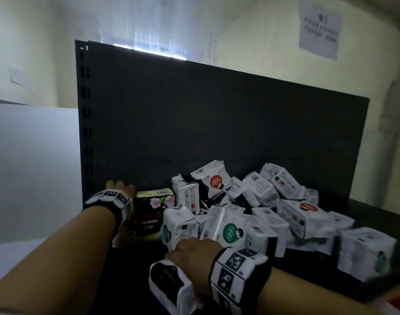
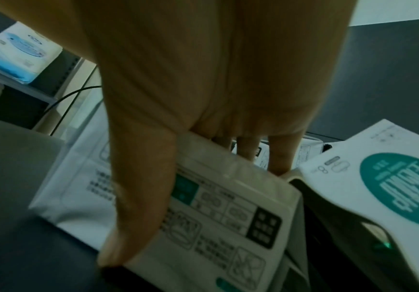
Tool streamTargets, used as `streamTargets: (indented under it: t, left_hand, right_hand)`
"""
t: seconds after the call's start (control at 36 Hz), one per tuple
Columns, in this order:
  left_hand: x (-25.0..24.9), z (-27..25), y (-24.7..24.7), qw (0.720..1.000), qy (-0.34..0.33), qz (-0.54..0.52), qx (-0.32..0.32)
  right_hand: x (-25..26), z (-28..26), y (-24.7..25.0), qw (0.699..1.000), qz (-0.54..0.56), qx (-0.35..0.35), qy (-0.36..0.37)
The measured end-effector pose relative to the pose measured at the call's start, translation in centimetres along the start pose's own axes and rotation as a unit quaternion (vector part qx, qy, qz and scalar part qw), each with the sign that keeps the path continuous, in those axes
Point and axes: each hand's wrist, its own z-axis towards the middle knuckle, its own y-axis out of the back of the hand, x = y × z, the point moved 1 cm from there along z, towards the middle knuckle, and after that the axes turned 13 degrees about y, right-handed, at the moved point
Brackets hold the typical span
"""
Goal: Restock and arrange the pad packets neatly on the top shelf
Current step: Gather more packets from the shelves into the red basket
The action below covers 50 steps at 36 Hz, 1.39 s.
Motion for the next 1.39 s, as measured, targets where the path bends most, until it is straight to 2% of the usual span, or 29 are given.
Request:
streamTargets:
  t: [0.14, 0.19, 0.28, 0.36, 0.44, 0.58, 0.69, 0.78, 0.86, 0.92, 1.0, 1.06, 1.08, 1.14, 1.19, 1.25, 1.31, 1.33, 1.39]
  left_hand:
    - [0.9, -1.4, 0.1, 0.999, 0.021, 0.008, -0.033]
    - [1.2, -2.5, 0.2, 0.998, 0.034, 0.009, -0.054]
    - [1.6, -3.6, 0.1, 0.997, 0.059, -0.036, -0.04]
    - [2.1, -4.3, 0.6, 0.996, 0.034, -0.086, 0.006]
    - [2.9, -6.0, 1.9, 0.994, 0.056, -0.089, -0.011]
    - [4.0, -11.0, 5.8, 0.986, 0.108, -0.116, -0.057]
    - [3.0, -16.5, 9.7, 0.973, 0.146, -0.154, -0.092]
    - [1.3, -21.2, 12.3, 0.972, 0.14, -0.17, -0.087]
    - [-0.3, -25.9, 13.7, 0.966, 0.132, -0.198, -0.097]
    - [-1.5, -29.2, 14.1, 0.963, 0.118, -0.217, -0.111]
    - [-3.6, -35.2, 13.5, 0.963, 0.09, -0.237, -0.094]
    - [-5.2, -39.0, 12.2, 0.963, 0.071, -0.256, -0.045]
    - [-6.0, -40.5, 11.3, 0.963, 0.06, -0.263, -0.011]
    - [-7.7, -42.8, 8.7, 0.963, 0.037, -0.26, 0.057]
    - [-9.5, -44.0, 4.9, 0.962, 0.013, -0.249, 0.112]
    - [-11.0, -44.6, -0.2, 0.96, 0.028, -0.231, 0.155]
    - [-12.3, -45.2, -6.4, 0.953, 0.049, -0.215, 0.209]
    - [-13.0, -45.7, -9.9, 0.942, 0.058, -0.223, 0.243]
    - [-13.8, -46.6, -17.8, 0.91, 0.084, -0.27, 0.303]
  right_hand:
    - [0.0, -0.3, 0.2, 1.0, 0.004, -0.009, -0.016]
    - [-0.4, -0.7, 0.1, 0.999, 0.005, -0.044, -0.01]
    - [-0.9, -1.6, 0.1, 0.993, 0.012, -0.117, -0.008]
    - [-1.3, -2.3, 0.4, 0.992, 0.011, -0.127, -0.008]
    - [-1.5, -3.1, 0.4, 0.987, 0.015, -0.16, -0.019]
    - [-1.7, -5.6, 0.8, 0.983, 0.041, -0.171, -0.048]
    - [-2.3, -9.7, 1.1, 0.98, 0.054, -0.183, -0.058]
    - [-3.4, -13.4, 0.4, 0.974, 0.099, -0.196, -0.055]
    - [-4.5, -17.4, -1.1, 0.966, 0.18, -0.185, -0.032]
    - [-4.7, -20.0, -2.3, 0.952, 0.263, -0.154, 0.01]
    - [-3.8, -23.6, -5.3, 0.913, 0.396, 0.0, 0.098]
    - [-3.0, -24.9, -8.2, 0.879, 0.447, 0.107, 0.126]
    - [-2.7, -25.2, -9.9, 0.872, 0.449, 0.144, 0.131]
    - [-2.1, -25.6, -13.4, 0.883, 0.407, 0.209, 0.111]
    - [-1.9, -25.3, -17.8, 0.909, 0.316, 0.264, 0.059]
    - [-1.7, -24.5, -23.2, 0.915, 0.285, 0.284, 0.0]
    - [-1.4, -23.7, -29.6, 0.905, 0.314, 0.282, -0.051]
    - [-1.3, -23.3, -32.8, 0.903, 0.325, 0.272, -0.076]
    - [-0.8, -22.6, -38.8, 0.904, 0.35, 0.207, -0.131]
